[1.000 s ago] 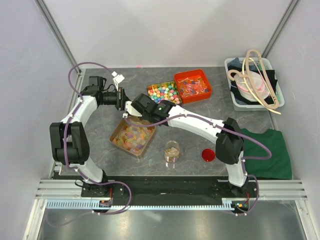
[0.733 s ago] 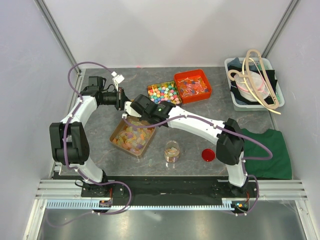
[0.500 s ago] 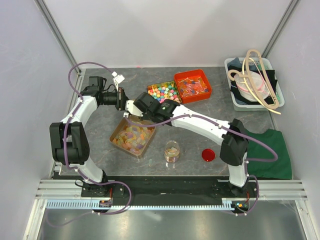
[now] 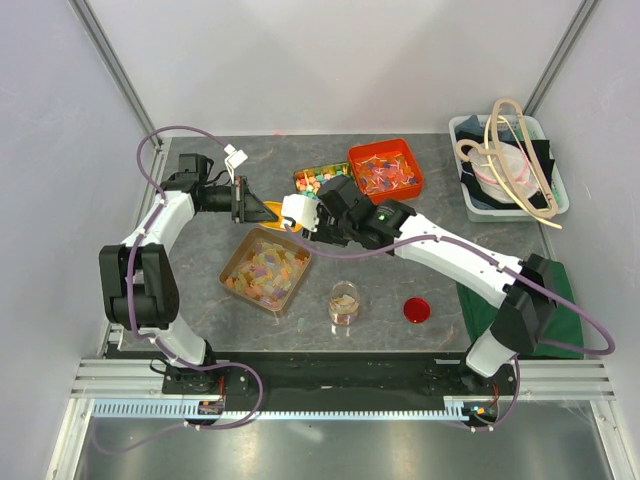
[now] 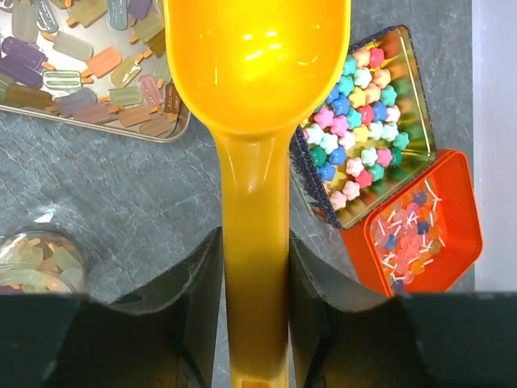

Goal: Pack the candies
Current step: Adjust the spatula, then scoop the fake candies from the storage box.

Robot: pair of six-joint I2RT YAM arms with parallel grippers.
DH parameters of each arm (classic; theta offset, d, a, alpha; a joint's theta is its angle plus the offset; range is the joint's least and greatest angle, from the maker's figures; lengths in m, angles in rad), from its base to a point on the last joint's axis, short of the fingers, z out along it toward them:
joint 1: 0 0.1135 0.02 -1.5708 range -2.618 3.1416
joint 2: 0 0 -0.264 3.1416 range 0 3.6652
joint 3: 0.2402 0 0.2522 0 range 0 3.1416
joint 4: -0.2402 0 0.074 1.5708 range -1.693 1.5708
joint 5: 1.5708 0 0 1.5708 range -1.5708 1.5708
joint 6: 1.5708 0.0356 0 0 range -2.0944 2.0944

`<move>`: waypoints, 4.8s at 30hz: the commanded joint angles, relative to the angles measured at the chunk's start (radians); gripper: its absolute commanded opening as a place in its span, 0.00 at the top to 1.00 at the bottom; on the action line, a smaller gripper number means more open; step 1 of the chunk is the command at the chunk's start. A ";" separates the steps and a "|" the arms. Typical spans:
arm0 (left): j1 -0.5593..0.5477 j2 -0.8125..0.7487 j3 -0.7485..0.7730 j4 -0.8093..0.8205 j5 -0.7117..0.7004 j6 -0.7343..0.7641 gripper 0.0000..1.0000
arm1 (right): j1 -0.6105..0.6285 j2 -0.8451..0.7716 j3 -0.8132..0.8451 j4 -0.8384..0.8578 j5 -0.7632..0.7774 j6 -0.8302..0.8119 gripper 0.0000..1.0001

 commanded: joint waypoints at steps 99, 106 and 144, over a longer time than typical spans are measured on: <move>-0.180 0.040 -0.252 0.275 -1.177 0.227 0.98 | 0.262 0.462 0.387 -0.388 0.625 -0.480 1.00; -0.182 -0.021 -0.252 0.291 -1.184 0.173 0.98 | 0.262 0.536 0.419 -0.360 0.666 -0.529 1.00; -0.211 -0.215 -0.320 0.469 -1.344 0.067 0.98 | 0.285 0.496 0.404 -0.448 0.763 -0.670 1.00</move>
